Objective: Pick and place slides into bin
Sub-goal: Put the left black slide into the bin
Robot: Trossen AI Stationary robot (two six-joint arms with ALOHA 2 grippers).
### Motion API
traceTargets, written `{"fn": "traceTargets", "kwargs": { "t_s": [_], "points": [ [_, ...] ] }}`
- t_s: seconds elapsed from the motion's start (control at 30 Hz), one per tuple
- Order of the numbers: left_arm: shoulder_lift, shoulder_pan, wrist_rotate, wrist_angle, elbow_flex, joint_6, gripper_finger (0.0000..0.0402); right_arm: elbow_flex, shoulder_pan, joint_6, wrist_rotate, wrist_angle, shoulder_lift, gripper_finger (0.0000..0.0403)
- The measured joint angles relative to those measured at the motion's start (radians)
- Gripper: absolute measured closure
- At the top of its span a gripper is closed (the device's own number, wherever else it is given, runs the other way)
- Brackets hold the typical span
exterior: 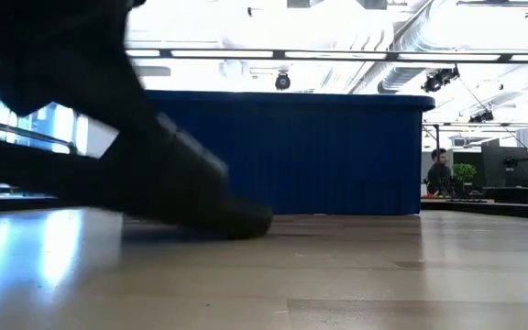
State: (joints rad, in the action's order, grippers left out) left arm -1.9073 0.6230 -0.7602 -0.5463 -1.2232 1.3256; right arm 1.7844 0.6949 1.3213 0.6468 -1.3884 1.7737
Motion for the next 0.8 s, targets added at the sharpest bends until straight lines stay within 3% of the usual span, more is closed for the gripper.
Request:
{"fn": "traceTargets", "kwargs": {
  "t_s": [0.33, 0.47, 0.63, 0.8],
  "points": [
    [0.0, 0.005, -0.193, -0.065, -0.241, -0.164, 0.0395, 0.0, 0.006, -0.002, 0.015, -0.026, 0.0, 0.0234],
    [0.0, -0.006, -0.314, -0.25, -0.406, -0.233, 0.0398, 0.0, 0.022, 0.008, 0.01, -0.048, 0.0, 0.0234],
    [0.0, -0.062, -0.325, -0.573, -0.67, -0.329, 0.0399, 0.0, 0.064, 0.041, -0.013, -0.067, 0.0, 0.0234],
    [0.003, -0.158, -0.328, -0.667, -0.911, -0.628, 0.0399, 0.0, 0.111, 0.089, -0.01, -0.095, 0.0, 0.0234]
  ]
}}
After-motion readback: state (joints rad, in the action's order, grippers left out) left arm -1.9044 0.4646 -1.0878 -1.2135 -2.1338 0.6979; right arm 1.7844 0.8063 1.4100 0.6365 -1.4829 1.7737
